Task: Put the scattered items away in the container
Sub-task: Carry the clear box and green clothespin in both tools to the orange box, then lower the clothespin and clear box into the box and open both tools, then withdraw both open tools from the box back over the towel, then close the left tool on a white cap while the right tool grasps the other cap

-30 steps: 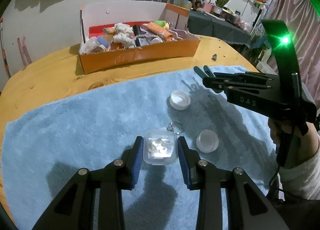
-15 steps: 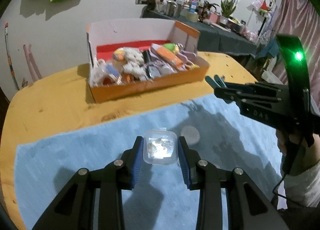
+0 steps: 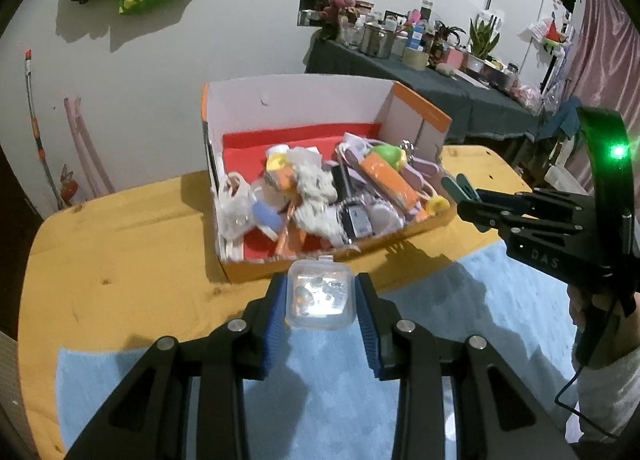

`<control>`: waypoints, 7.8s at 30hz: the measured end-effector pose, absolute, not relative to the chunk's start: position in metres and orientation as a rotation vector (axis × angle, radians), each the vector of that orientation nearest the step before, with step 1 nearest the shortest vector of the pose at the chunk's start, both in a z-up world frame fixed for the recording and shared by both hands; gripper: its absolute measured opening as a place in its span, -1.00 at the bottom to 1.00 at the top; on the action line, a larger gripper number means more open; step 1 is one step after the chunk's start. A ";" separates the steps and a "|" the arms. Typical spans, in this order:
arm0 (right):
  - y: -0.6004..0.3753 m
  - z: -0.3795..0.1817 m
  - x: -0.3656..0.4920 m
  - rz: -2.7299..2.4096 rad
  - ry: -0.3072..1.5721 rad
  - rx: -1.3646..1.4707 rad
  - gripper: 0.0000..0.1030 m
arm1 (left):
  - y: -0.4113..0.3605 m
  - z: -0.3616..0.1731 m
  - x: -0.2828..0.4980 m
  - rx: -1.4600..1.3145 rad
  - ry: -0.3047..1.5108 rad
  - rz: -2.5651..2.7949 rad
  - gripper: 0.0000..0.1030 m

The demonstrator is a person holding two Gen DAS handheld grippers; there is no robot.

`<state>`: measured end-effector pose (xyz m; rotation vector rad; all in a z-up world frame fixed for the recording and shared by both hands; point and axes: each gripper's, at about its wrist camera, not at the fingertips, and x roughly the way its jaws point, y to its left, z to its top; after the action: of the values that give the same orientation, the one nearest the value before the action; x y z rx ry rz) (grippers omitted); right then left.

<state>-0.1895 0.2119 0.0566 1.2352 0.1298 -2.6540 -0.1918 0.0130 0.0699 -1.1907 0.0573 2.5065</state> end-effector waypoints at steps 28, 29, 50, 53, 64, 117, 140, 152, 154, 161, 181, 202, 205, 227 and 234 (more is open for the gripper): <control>0.220 0.048 -0.240 -2.642 0.114 1.267 -0.56 | 0.014 0.058 -0.250 -1.202 0.030 2.566 -0.29; 0.221 0.047 -0.242 -2.640 0.114 1.271 -0.56 | 0.014 0.056 -0.253 -1.206 0.029 2.565 -0.29; 0.224 0.036 -0.258 -2.631 0.101 1.295 -0.56 | 0.009 0.039 -0.278 -1.240 0.024 2.592 -0.29; 0.223 0.037 -0.257 -2.627 0.105 1.293 -0.56 | 0.009 0.038 -0.280 -1.240 0.024 2.592 -0.29; 0.221 0.040 -0.252 -2.625 0.105 1.280 -0.56 | 0.007 0.033 -0.284 -1.240 0.037 2.606 -0.29; 0.220 0.040 -0.247 -2.628 0.078 1.288 0.12 | 0.009 0.031 -0.279 -1.242 0.077 2.623 -0.11; 0.217 0.049 -0.232 -2.650 0.082 1.261 0.27 | 0.010 0.064 -0.254 -1.127 0.127 2.671 0.21; 0.214 0.060 -0.199 -2.665 0.085 1.232 0.29 | 0.013 0.084 -0.210 -1.055 0.172 2.663 0.24; 0.213 0.061 -0.193 -2.663 0.087 1.231 0.29 | 0.015 0.084 -0.200 -1.051 0.183 2.654 0.24; 0.208 0.062 -0.168 -2.658 0.100 1.229 0.29 | 0.018 0.080 -0.172 -1.058 0.194 2.623 0.24; 0.171 0.030 -0.047 -2.419 0.216 1.244 0.30 | 0.035 0.047 -0.138 -0.870 0.391 2.275 0.24; 0.155 -0.018 -0.043 -2.329 0.140 1.336 0.29 | 0.084 0.005 -0.138 -0.792 0.510 1.866 0.24; 0.155 -0.017 -0.044 -2.337 0.150 1.329 0.29 | 0.085 0.002 -0.141 -0.803 0.508 1.857 0.24; 0.159 -0.015 -0.040 -2.350 0.154 1.314 -0.07 | 0.093 -0.020 -0.142 -0.861 0.573 1.809 -0.03; 0.159 -0.015 -0.036 -2.362 0.181 1.299 -0.30 | 0.093 -0.020 -0.143 -0.868 0.568 1.812 -0.15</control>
<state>-0.0356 0.1590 -0.0153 1.2993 0.1815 -2.3622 -0.1430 0.0925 -0.0200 -0.8682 0.5679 1.8123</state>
